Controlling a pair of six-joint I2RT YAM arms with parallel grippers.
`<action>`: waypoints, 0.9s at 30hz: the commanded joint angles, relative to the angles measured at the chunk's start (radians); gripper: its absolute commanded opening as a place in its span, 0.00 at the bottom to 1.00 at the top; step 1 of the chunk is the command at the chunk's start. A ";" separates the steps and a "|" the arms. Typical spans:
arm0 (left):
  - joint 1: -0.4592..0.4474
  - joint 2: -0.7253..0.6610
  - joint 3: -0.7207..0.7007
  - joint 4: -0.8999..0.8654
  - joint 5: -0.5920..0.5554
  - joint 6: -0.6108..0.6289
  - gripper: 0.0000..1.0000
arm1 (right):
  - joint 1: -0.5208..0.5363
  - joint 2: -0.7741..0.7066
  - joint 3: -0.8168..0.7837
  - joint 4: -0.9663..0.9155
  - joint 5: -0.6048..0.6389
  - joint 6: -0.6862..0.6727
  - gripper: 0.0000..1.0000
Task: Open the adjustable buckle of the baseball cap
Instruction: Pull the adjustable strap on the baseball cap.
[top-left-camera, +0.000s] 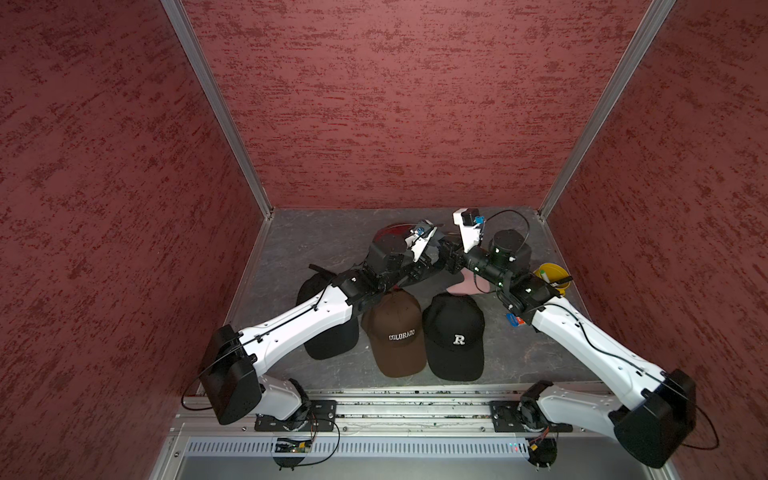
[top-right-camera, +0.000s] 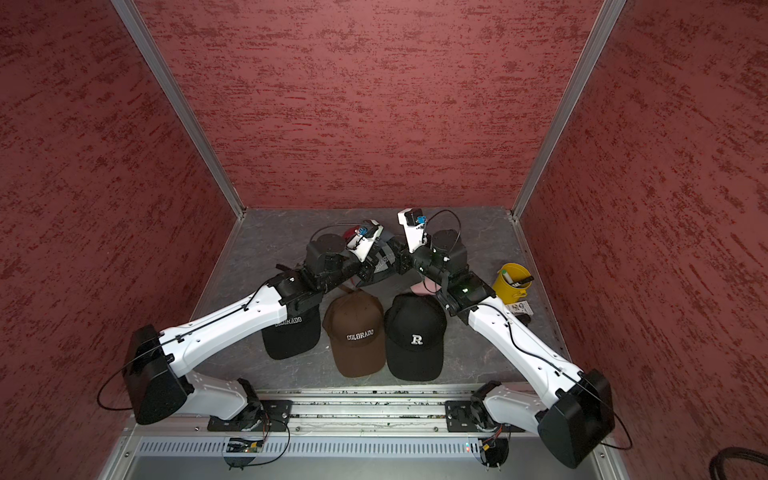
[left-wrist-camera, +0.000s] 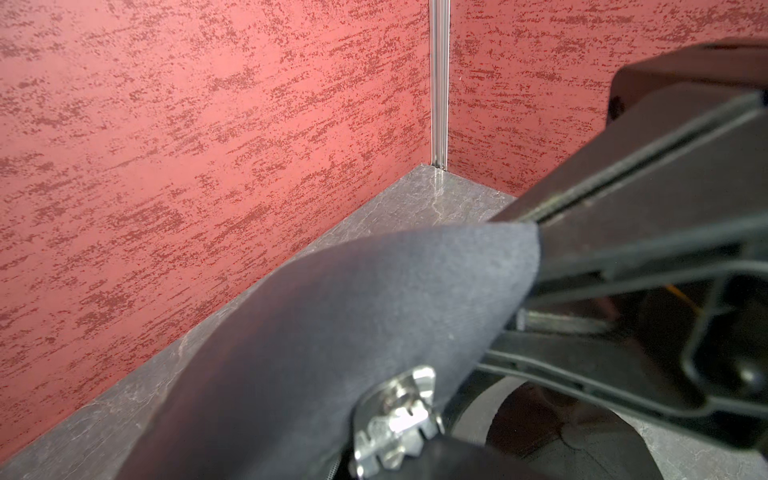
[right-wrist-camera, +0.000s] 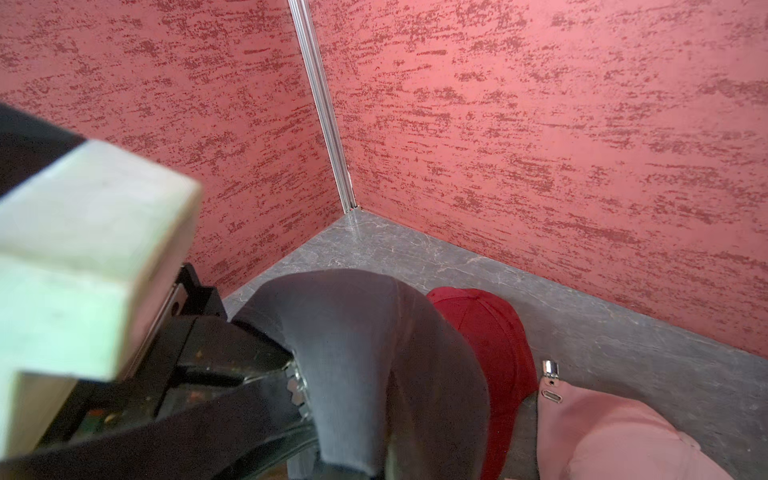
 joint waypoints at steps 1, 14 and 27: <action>0.000 0.001 0.053 -0.035 0.020 0.009 0.00 | -0.005 -0.023 0.003 -0.014 0.001 -0.032 0.00; 0.028 0.027 0.241 -0.400 0.435 -0.089 0.00 | -0.004 -0.091 -0.081 0.089 0.070 -0.207 0.35; 0.098 0.072 0.349 -0.571 0.677 -0.162 0.00 | -0.003 -0.191 -0.194 0.176 0.037 -0.398 0.40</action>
